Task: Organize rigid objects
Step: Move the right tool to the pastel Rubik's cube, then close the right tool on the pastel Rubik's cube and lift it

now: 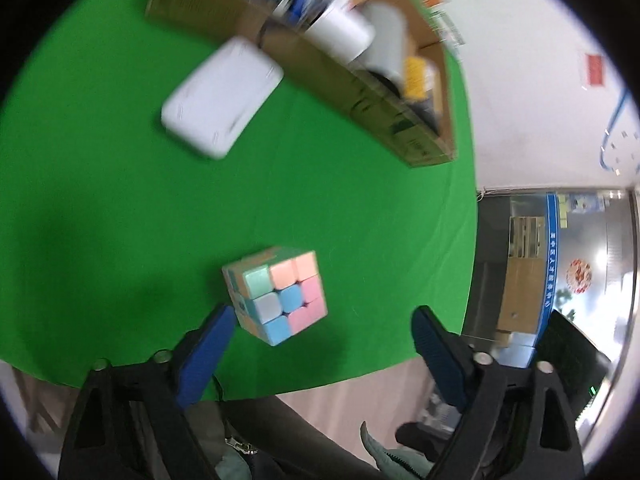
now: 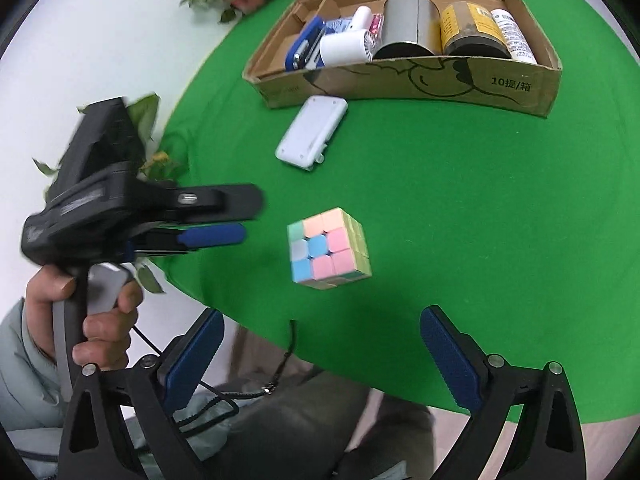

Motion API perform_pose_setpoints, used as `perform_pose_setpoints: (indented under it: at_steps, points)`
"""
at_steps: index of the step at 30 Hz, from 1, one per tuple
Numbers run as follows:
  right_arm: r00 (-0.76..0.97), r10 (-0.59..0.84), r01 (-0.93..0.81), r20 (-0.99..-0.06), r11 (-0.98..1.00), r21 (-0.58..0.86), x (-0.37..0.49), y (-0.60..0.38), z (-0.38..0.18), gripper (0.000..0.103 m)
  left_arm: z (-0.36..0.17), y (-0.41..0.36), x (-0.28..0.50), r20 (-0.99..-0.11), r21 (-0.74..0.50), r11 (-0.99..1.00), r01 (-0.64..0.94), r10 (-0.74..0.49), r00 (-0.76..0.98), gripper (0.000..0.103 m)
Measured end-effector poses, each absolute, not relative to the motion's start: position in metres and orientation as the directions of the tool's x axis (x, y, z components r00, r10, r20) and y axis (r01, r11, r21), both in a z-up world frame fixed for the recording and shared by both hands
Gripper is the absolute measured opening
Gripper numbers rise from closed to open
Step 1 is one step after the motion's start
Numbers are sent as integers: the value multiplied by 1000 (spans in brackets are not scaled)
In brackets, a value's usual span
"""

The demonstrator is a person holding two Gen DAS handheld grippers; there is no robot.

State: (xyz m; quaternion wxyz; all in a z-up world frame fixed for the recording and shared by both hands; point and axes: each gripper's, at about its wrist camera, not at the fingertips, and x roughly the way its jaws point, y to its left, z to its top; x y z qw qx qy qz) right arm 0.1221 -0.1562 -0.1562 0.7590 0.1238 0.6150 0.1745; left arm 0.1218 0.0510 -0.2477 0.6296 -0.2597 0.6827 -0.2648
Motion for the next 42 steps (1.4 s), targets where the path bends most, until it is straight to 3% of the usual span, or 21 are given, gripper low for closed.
perform_pose_setpoints:
  at_steps: [10, 12, 15, 19, 21, 27, 33, 42]
  points:
    - [97, 358, -198, -929, 921, 335, 171, -120, -198, 95, -296, 41, 132, -652, -725, 678, -124, -732, -197, 81]
    - [69, 348, -205, -935, 922, 328, 175, -113, -214, 87, -303, 38, 134, -646, -722, 679, -135, -731, -219, 72]
    - [47, 333, -192, -942, 928, 318, 180, -110, -231, 85, -313, 37, 134, -626, -725, 669, -166, -739, -247, 64]
    - [64, 304, -196, -951, 938, 287, 185, -113, -236, 75, -325, 34, 130, -622, -716, 677, -168, -729, -286, 63]
    - [61, 293, -197, -954, 941, 276, 186, -115, -237, 63, -329, 33, 129, -624, -710, 684, -168, -722, -300, 61]
    - [62, 284, -182, -957, 946, 269, 190, -122, -238, 60, -330, 32, 132, -630, -705, 693, -148, -709, -319, 63]
    - [76, 303, -107, -950, 950, 294, 188, -141, -231, 57, -308, 22, 136, -682, -682, 729, -63, -665, -304, 52]
    - [282, 335, -98, -899, 942, 320, 171, -171, -156, 57, -211, -4, 133, -761, -648, 746, 155, -628, -160, 52]
